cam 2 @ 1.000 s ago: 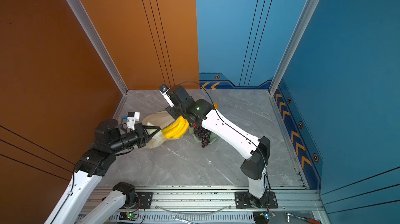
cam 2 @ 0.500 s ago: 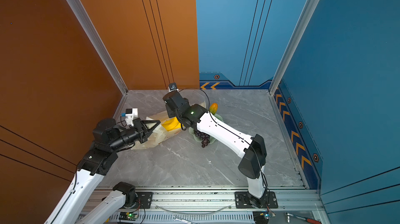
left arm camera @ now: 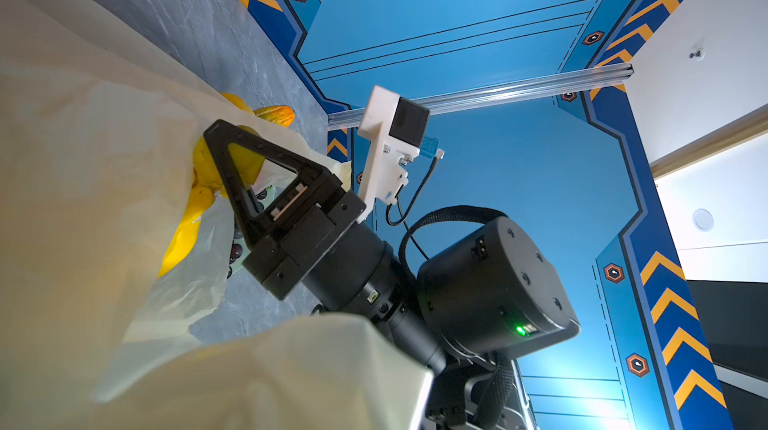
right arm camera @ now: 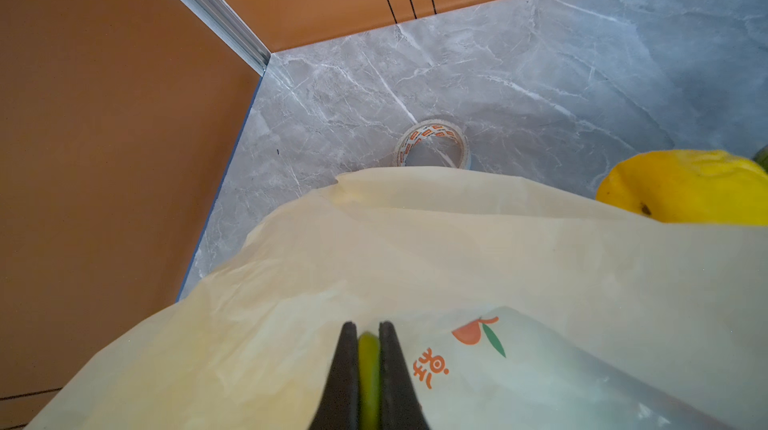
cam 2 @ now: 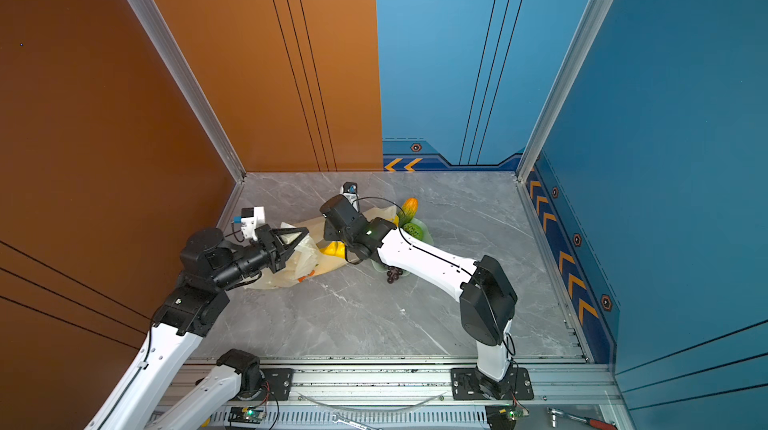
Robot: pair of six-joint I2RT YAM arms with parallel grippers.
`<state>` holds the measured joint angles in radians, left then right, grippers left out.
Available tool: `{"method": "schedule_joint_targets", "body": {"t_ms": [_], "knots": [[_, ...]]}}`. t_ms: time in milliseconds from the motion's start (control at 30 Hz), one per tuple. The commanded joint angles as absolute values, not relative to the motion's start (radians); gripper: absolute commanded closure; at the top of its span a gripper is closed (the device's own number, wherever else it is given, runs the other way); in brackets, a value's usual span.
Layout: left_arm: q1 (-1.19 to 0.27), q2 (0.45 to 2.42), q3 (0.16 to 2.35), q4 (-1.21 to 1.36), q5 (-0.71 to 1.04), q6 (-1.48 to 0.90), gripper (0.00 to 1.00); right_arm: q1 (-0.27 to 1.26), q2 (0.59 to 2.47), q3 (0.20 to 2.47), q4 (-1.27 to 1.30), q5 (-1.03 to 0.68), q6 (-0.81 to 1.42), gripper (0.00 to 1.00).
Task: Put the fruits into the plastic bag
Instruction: 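Push the bananas into the bag mouth with the right gripper and release, then withdraw the open right gripper from the bag toward the fruit plate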
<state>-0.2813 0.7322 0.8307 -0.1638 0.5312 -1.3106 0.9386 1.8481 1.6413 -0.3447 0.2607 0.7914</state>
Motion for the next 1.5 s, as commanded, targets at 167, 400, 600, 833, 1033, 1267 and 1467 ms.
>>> {"method": "schedule_joint_targets", "body": {"t_ms": [167, 400, 600, 833, 1033, 1267, 1467], "knots": [[-0.311, 0.708, 0.809, -0.134, 0.505, -1.312, 1.0, 0.904, 1.904, 1.648, -0.227, 0.24, 0.892, 1.0], [-0.306, 0.694, 0.796, -0.146, 0.496, -1.306, 1.0, 0.921, 2.022, 1.691, -0.22, 0.131, 0.836, 1.0], [-0.29, 0.686, 0.752, -0.117, 0.501, -1.324, 1.0, 0.926, 2.067, 1.692, -0.137, -0.002, 0.833, 0.77], [-0.263, 0.654, 0.749, -0.244, 0.531, -1.274, 1.0, 0.905, 1.998, 1.724, -0.191, -0.052, 0.732, 0.34], [-0.255, 0.59, 0.731, -0.421, 0.54, -1.218, 1.0, 0.866, 1.881, 1.779, -0.423, -0.064, 0.664, 0.33], [-0.255, 0.499, 0.703, -0.642, 0.544, -1.173, 1.0, 0.812, 1.743, 1.825, -0.7, -0.043, 0.577, 0.28], [-0.255, 0.449, 0.662, -0.661, 0.534, -1.195, 1.0, 0.649, 1.683, 1.803, -0.924, -0.017, 0.509, 0.08]]}}
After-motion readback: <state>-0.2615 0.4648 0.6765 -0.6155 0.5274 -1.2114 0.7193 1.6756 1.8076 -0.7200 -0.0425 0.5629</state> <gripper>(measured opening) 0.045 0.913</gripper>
